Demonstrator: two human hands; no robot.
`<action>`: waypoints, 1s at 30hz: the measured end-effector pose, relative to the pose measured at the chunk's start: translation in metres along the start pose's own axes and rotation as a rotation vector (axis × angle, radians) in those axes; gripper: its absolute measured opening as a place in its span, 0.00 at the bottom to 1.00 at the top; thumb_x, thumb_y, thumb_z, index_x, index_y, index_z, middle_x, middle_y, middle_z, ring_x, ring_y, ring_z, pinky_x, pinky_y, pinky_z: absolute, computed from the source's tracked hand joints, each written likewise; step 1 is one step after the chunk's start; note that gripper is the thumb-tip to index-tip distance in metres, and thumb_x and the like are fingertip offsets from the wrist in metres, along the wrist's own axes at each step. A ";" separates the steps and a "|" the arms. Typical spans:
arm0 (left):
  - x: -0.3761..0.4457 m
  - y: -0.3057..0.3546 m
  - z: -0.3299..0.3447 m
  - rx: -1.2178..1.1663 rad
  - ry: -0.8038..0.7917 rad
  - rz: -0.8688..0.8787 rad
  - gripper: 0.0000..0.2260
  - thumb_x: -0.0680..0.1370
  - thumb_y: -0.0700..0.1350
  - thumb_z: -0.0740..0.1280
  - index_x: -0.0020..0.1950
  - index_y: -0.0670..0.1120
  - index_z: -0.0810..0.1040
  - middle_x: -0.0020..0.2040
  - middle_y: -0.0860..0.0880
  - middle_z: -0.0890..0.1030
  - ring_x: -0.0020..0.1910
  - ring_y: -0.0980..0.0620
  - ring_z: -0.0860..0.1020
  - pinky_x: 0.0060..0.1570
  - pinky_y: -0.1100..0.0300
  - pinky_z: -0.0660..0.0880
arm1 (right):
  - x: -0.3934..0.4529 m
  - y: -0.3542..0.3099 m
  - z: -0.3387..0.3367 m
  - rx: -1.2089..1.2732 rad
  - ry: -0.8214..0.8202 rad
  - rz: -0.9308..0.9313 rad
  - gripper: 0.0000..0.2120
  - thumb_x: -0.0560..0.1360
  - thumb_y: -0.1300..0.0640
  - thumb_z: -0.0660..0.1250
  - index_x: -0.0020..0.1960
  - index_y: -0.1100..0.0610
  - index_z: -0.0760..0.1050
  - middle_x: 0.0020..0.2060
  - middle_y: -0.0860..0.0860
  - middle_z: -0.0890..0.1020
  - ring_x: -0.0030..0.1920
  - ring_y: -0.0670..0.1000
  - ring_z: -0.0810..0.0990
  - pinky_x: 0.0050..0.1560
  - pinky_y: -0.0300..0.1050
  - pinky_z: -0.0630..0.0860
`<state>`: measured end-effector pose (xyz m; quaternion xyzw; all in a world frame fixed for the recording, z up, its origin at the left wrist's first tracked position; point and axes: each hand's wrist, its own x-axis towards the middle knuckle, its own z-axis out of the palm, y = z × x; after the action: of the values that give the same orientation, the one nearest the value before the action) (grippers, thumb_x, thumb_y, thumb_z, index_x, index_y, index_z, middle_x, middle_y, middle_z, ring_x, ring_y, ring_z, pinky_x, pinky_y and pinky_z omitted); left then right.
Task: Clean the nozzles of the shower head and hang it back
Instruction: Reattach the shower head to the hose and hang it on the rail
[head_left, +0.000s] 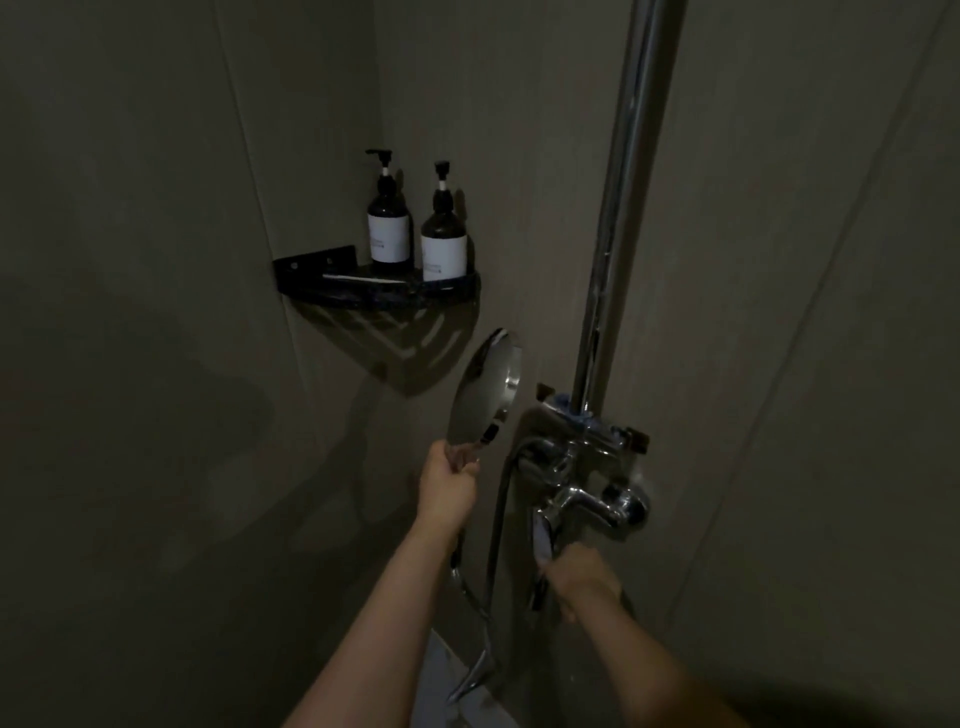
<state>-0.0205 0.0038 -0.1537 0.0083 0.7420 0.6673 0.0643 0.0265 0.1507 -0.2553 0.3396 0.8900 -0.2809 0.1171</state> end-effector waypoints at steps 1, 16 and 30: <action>0.001 0.003 0.001 0.008 0.019 0.016 0.07 0.76 0.35 0.62 0.47 0.47 0.70 0.48 0.48 0.76 0.52 0.49 0.75 0.57 0.55 0.71 | 0.002 -0.003 0.001 0.062 -0.085 -0.008 0.18 0.75 0.46 0.60 0.41 0.60 0.76 0.37 0.55 0.83 0.42 0.55 0.85 0.41 0.43 0.80; 0.010 0.042 0.009 0.182 -0.161 0.145 0.13 0.72 0.29 0.63 0.53 0.40 0.77 0.43 0.49 0.76 0.47 0.52 0.73 0.37 0.66 0.69 | -0.029 -0.092 -0.064 0.622 -0.152 -0.713 0.30 0.67 0.77 0.67 0.68 0.66 0.65 0.58 0.53 0.73 0.57 0.44 0.73 0.46 0.23 0.73; 0.010 0.006 0.030 -0.350 -0.422 -0.111 0.15 0.73 0.30 0.54 0.49 0.41 0.78 0.42 0.46 0.82 0.45 0.48 0.78 0.36 0.66 0.76 | -0.040 -0.062 -0.074 0.813 0.060 -0.485 0.13 0.66 0.71 0.72 0.48 0.60 0.79 0.40 0.46 0.81 0.36 0.33 0.79 0.40 0.23 0.74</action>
<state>-0.0276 0.0352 -0.1516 0.0949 0.5848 0.7644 0.2542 0.0133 0.1335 -0.1530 0.1481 0.7646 -0.6157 -0.1200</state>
